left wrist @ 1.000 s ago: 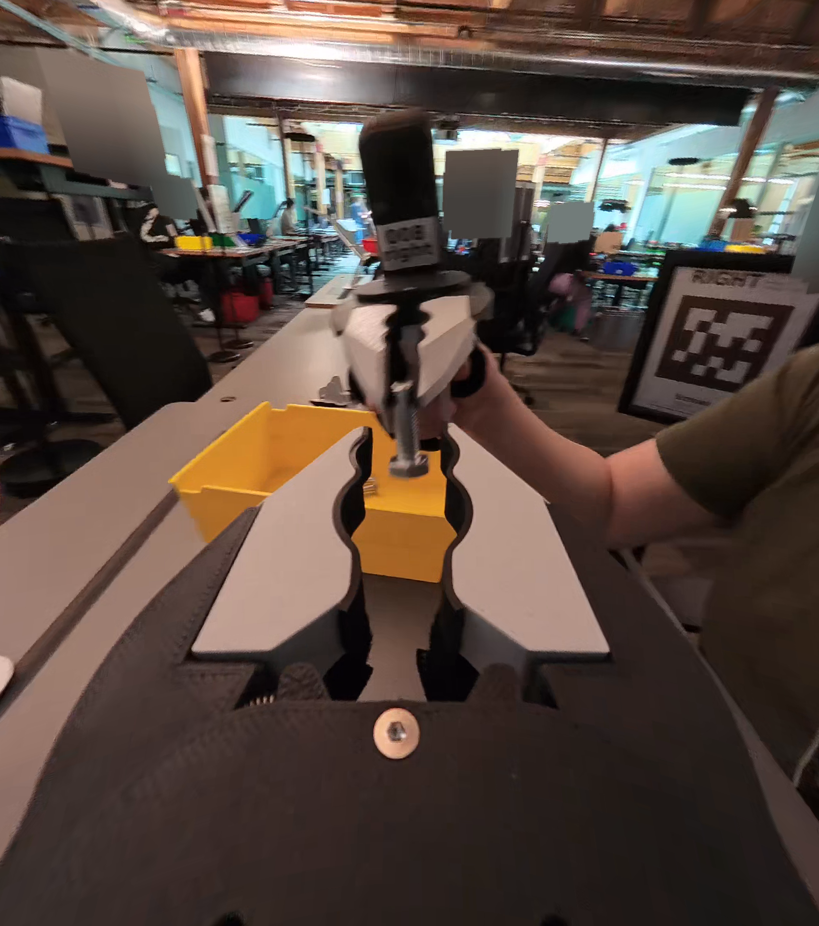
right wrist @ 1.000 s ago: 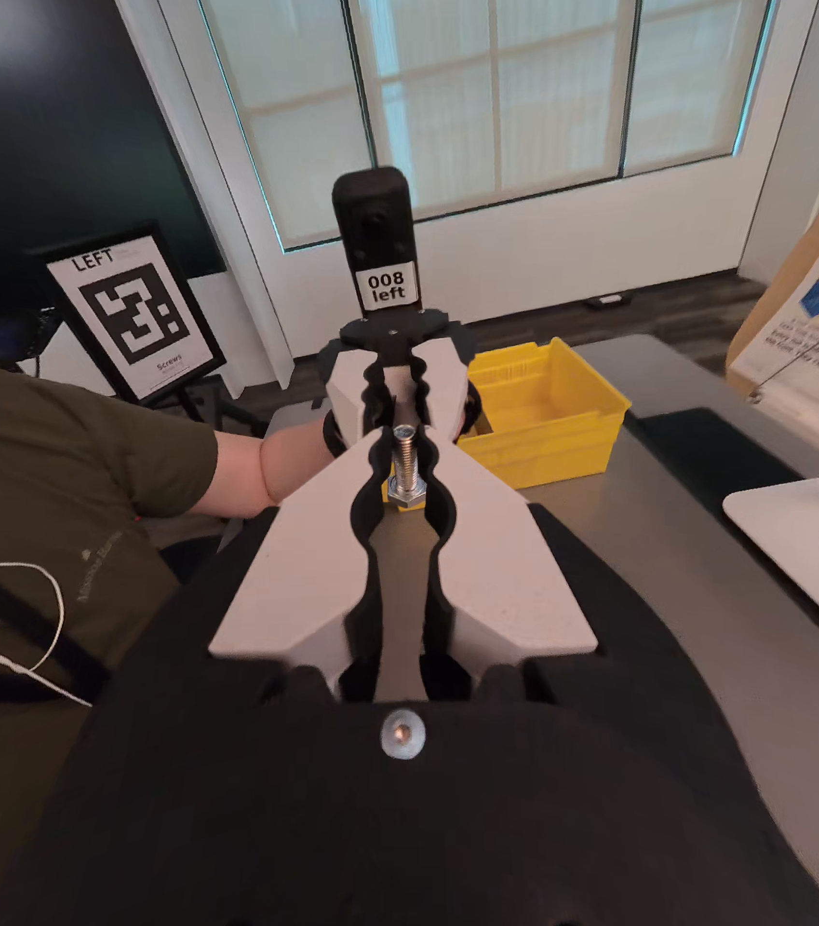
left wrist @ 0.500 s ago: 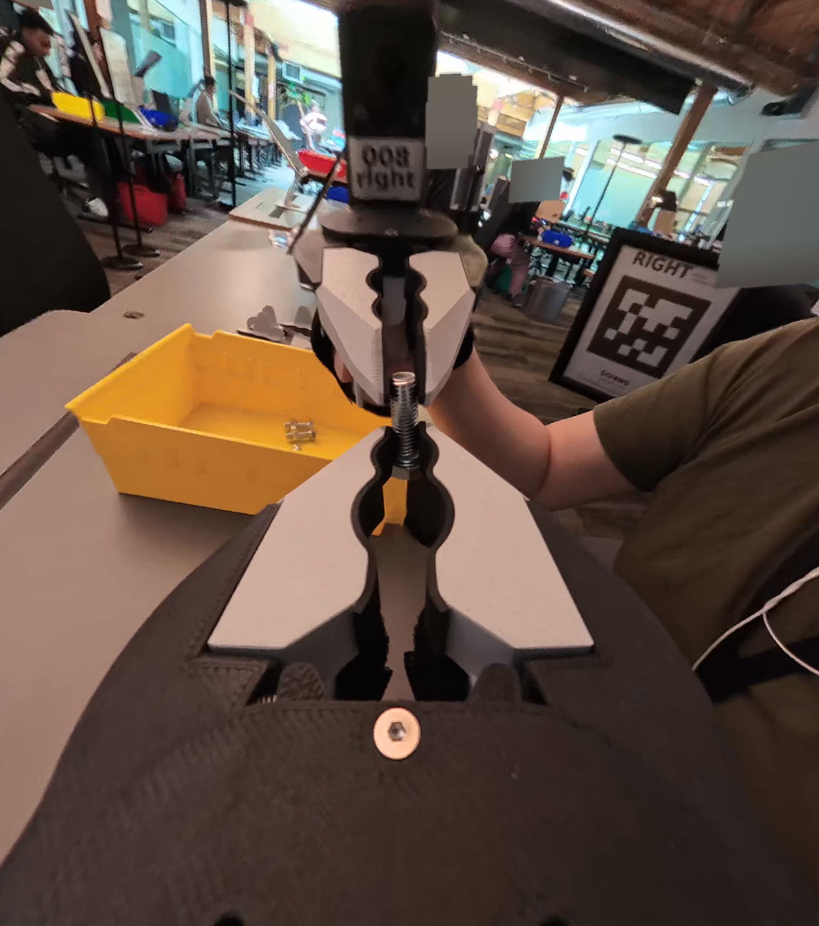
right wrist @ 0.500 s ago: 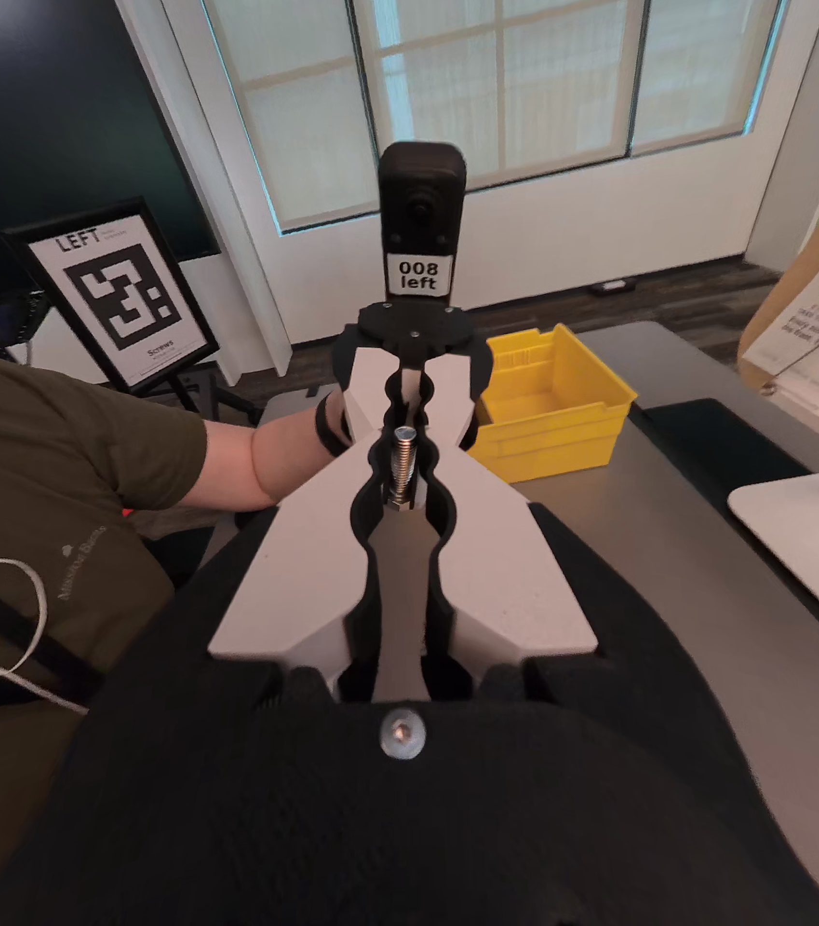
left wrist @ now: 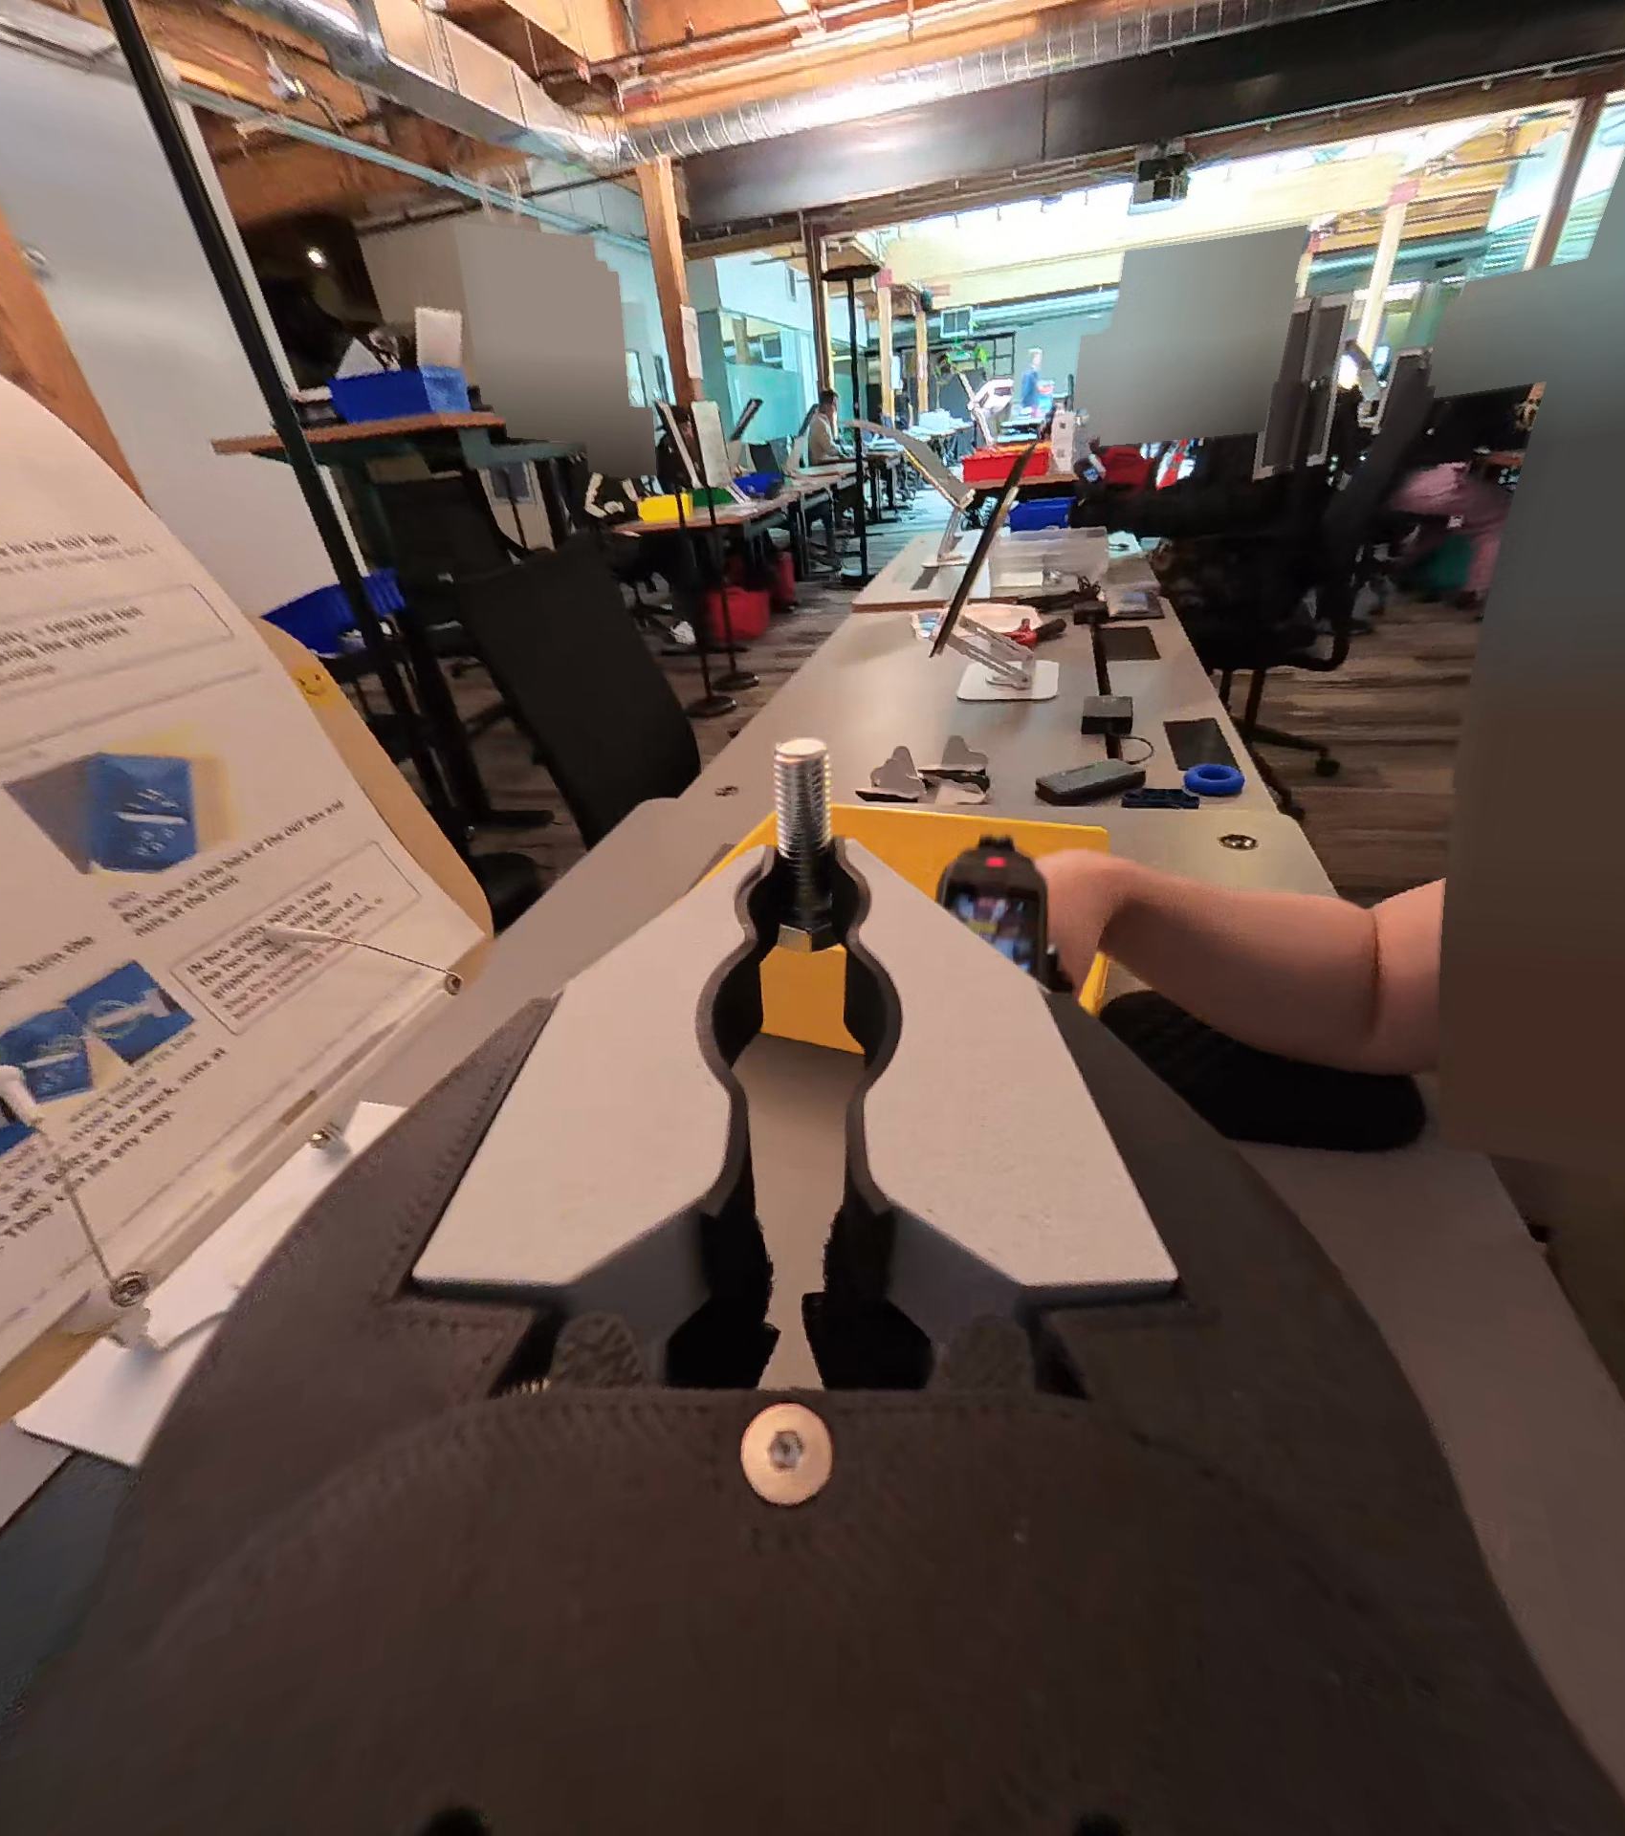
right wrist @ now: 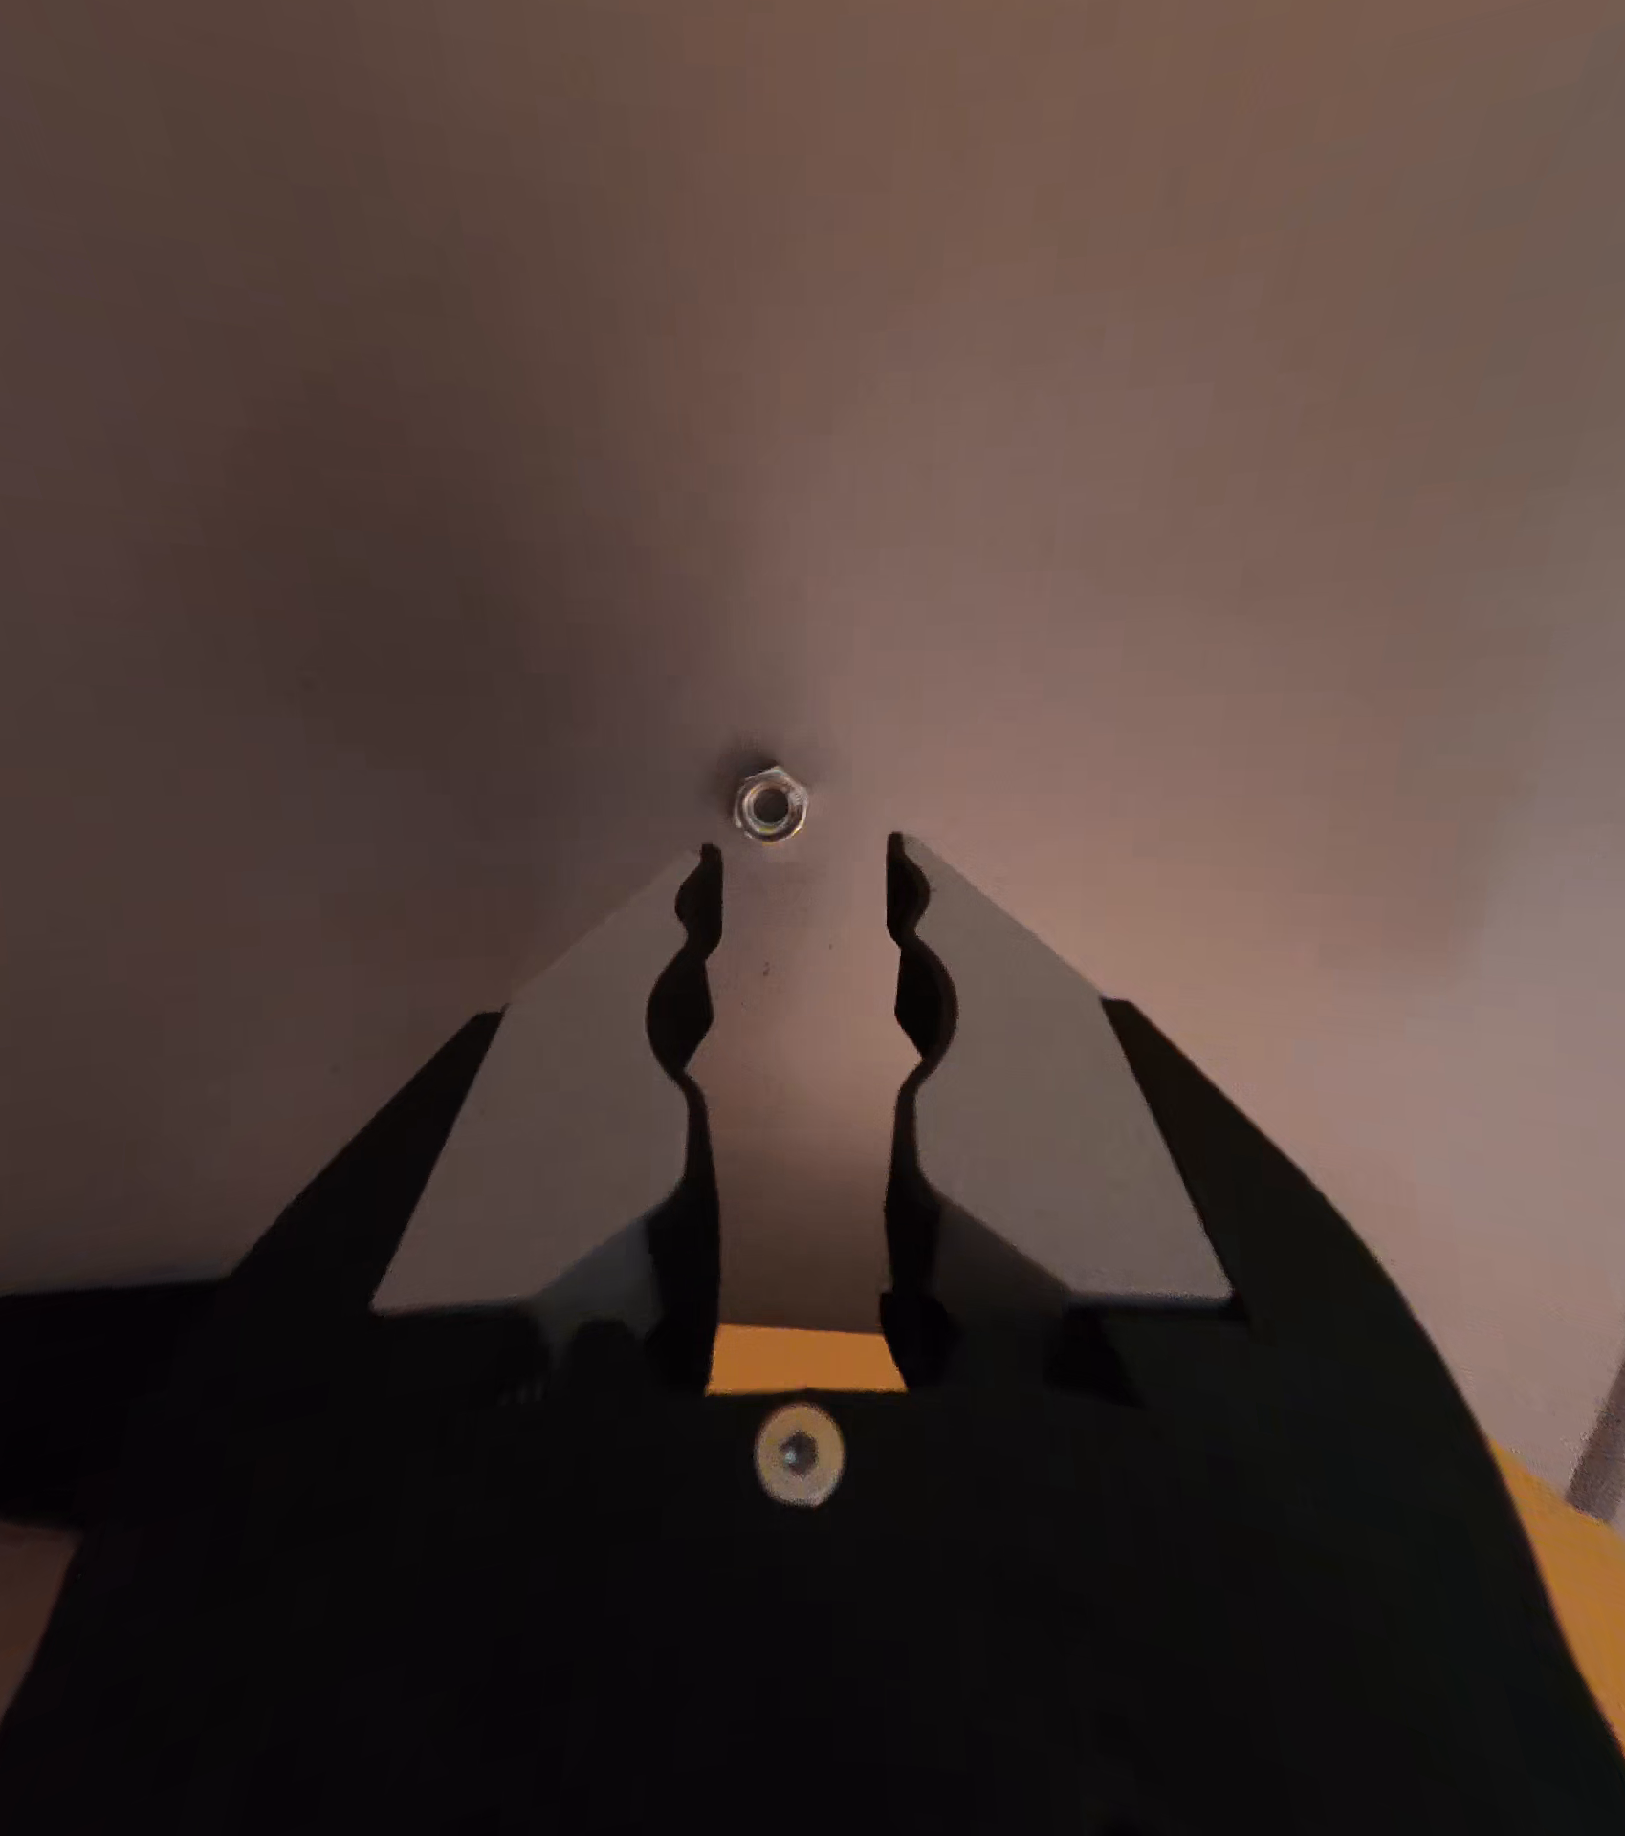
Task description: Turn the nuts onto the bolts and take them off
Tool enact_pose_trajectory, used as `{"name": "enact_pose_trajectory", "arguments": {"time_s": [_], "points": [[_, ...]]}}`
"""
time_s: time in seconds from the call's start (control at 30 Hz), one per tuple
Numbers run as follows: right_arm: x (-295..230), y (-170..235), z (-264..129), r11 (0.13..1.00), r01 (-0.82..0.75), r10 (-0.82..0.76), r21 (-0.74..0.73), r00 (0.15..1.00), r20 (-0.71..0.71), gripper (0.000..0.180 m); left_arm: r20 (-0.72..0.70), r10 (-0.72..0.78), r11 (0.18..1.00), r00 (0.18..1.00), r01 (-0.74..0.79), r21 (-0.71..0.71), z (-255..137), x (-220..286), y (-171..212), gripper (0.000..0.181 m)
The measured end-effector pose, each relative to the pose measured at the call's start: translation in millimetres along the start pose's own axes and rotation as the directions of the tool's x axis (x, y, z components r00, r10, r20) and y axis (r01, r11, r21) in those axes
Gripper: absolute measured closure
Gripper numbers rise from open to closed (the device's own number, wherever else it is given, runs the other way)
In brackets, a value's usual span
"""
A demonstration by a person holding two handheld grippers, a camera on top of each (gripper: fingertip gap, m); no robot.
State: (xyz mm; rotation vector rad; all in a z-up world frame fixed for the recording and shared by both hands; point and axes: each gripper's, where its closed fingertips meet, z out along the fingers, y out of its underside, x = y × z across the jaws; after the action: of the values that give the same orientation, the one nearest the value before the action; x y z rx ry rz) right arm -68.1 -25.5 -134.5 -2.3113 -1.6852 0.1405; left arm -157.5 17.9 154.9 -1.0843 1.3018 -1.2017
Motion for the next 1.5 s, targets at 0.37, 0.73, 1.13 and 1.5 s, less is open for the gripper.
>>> {"name": "enact_pose_trajectory", "arguments": {"time_s": [0.37, 0.73, 1.13, 1.5], "points": [[-8.2, 3.9, 29.5, 0.985, -0.134, 0.141, -0.109, 0.988, 0.060, 0.152, 0.021, 0.055, 0.998, 0.998, -0.055, -0.007, -4.2, 9.3, -8.0, 0.173], [-30.0, -12.2, 3.0, 0.998, 0.069, -0.069, -0.001, 0.991, 0.112, 0.164, 0.120, 0.077, 0.992, 0.990, -0.063, -0.109, 12.3, -13.6, 19.1, 0.173], [7.4, -33.3, -186.6, 0.759, 0.315, -0.043, 0.570, 0.898, -0.438, 0.164, 0.041, 0.458, 0.754, 0.888, -0.363, -0.548, 106.5, -12.9, 163.4, 0.173], [28.2, -20.4, -150.5, 0.865, 0.292, -0.073, 0.408, 0.878, -0.473, 0.163, -0.100, 0.554, 0.698, 0.827, -0.527, -0.485, 124.0, 30.9, 162.9, 0.174]]}}
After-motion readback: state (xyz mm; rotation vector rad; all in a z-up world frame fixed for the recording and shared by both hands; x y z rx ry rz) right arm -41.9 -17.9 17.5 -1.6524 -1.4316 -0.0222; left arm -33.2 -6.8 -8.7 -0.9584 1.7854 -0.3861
